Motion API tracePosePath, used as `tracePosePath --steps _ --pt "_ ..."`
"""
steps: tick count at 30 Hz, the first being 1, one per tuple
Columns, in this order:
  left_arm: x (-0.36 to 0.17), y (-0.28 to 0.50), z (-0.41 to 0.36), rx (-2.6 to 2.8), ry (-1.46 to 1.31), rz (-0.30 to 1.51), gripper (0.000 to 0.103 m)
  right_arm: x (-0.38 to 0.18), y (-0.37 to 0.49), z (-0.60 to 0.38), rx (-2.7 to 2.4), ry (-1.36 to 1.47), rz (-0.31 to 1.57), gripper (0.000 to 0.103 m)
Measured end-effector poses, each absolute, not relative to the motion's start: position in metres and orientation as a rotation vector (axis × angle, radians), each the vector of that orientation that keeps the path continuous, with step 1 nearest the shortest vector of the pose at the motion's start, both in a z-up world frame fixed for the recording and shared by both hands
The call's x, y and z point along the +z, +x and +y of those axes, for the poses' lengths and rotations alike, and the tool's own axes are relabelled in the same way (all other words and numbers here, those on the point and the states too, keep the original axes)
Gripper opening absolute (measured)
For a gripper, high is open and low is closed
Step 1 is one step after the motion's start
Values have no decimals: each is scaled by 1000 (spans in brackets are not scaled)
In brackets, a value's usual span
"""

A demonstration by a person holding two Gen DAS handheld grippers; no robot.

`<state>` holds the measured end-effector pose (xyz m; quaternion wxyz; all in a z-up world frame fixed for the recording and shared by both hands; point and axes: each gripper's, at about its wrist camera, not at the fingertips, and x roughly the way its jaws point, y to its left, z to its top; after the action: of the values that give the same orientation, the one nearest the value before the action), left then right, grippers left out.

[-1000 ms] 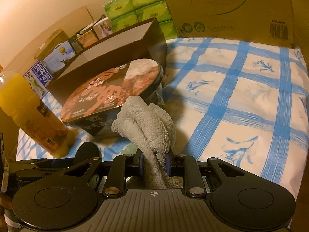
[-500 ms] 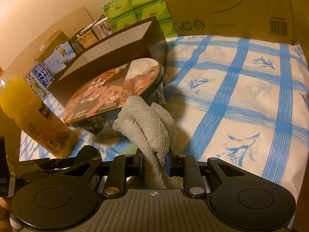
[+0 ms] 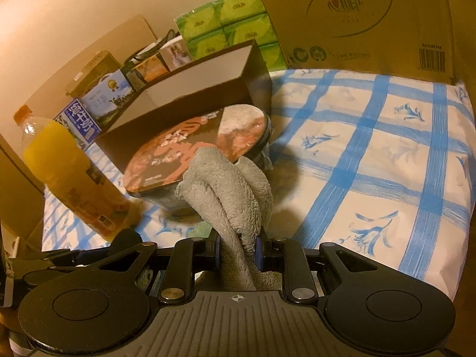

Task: Organize soft objects
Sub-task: 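Grasp the black round pad with the left tool while the right holds the towel, then carry the towel and black pad over the box and open both tools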

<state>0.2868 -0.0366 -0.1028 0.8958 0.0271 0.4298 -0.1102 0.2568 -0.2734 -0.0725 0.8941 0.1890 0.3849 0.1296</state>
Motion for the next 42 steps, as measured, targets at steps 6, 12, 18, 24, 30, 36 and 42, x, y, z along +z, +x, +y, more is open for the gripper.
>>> tracePosePath --steps 6,12,18,24,30,36,42 --pt "-77 277 -35 -232 50 848 62 -53 247 -276 298 386 765 22" --pt "-47 281 -41 -241 62 796 62 -29 250 -283 332 359 716 22" --pt "-14 305 -47 -234 60 750 62 -8 272 -293 381 363 679 22" --pt "15 346 -57 -213 50 722 62 11 312 -302 419 369 654 22" --pt "35 394 -69 -179 35 699 62 31 362 -303 445 352 607 22" --pt "45 440 -70 -121 -11 686 62 45 424 -297 455 355 566 22" --pt "43 482 -67 -49 -64 701 62 48 478 -288 469 378 539 22"
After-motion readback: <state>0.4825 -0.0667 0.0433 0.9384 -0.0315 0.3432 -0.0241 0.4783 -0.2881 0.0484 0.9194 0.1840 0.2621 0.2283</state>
